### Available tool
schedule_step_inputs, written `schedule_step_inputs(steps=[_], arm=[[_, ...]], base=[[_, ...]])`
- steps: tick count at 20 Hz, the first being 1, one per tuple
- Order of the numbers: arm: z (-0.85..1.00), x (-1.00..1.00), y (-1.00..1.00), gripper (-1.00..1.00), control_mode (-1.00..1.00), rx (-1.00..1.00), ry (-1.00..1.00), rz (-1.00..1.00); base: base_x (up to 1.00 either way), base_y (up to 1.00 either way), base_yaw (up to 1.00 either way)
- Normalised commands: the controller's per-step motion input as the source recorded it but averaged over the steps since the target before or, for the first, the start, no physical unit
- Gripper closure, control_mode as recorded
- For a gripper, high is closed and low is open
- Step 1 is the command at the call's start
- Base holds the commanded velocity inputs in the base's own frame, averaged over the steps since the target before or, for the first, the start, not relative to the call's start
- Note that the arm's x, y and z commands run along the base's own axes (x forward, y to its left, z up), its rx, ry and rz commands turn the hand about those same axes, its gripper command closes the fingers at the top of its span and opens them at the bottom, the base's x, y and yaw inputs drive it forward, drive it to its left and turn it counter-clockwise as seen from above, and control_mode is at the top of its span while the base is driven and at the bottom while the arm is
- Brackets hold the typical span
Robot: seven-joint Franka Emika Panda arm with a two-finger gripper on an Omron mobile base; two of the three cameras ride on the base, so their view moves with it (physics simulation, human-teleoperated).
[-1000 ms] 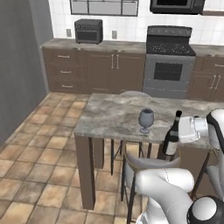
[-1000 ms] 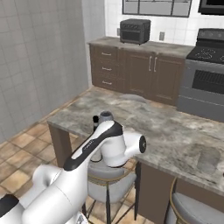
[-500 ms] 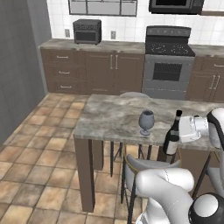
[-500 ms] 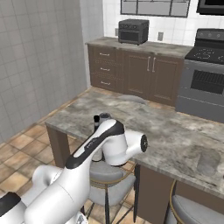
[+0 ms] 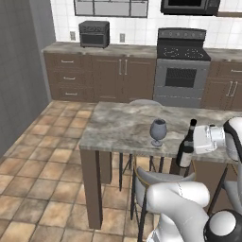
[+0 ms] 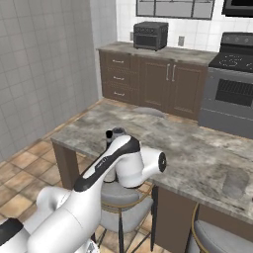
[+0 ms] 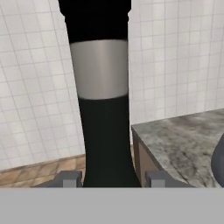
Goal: There is a wine glass and glass cup on the dining counter. Place the wine bottle next to the wine glass and the juice bottle next to the glass cup.
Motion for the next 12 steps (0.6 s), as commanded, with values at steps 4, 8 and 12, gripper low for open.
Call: schedule_step_inputs(steps=[4,8,12], arm=[[0.0,0.0,0.0,1.0,1.0,0.0,0.0,0.0],[0.0,0.0,0.0,1.0,1.0,0.0,0.0,0.0],[0.0,0.02,-0.02,1.0,-1.0,0.0,0.0,-0.11]], base=[[0.0,-0.01,0.0],[0.0,-0.01,0.0],[-0.02,0.0,0.0]])
